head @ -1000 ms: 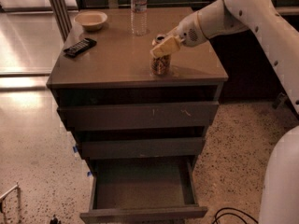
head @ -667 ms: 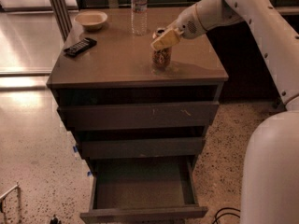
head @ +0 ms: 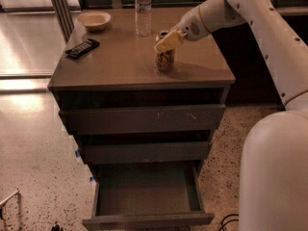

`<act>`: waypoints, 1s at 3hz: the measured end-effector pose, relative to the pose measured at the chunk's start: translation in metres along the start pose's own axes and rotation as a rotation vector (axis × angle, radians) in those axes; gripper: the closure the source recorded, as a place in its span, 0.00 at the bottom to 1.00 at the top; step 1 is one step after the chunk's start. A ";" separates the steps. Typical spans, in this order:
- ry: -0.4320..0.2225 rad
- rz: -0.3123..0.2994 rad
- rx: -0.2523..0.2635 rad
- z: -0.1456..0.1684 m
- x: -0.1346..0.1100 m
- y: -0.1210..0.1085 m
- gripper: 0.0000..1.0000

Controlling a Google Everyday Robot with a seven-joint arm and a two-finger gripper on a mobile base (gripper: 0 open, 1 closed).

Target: Pick orange can from bottom drawer and place on counter

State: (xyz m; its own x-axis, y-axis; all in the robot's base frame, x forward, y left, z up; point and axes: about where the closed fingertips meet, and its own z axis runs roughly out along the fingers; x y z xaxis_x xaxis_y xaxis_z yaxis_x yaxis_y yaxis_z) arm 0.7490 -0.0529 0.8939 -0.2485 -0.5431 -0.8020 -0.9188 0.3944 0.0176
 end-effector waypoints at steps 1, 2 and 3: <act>-0.003 0.018 -0.014 0.006 0.004 -0.001 1.00; -0.003 0.018 -0.014 0.006 0.004 -0.001 0.81; -0.003 0.018 -0.014 0.006 0.004 -0.001 0.58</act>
Offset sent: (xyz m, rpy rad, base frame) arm 0.0015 0.0018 -0.0060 0.0107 0.0188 0.0004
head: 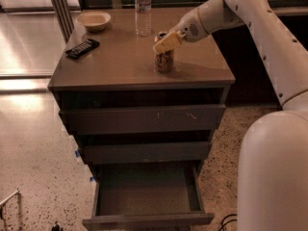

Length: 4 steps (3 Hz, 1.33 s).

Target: Pick orange can from bottom drawer and place on counter

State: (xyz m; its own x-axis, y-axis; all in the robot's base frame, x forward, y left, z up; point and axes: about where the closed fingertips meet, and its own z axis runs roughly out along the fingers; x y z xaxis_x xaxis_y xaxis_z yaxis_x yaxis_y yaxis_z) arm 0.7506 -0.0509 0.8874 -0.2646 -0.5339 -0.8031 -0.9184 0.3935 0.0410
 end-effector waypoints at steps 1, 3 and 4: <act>0.000 0.000 0.000 0.000 0.000 0.000 0.34; 0.000 0.000 0.000 0.000 0.000 0.000 0.00; 0.000 0.000 0.000 0.000 0.000 0.000 0.00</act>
Offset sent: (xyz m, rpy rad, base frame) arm 0.0000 0.0000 0.0000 0.0000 0.0000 0.0000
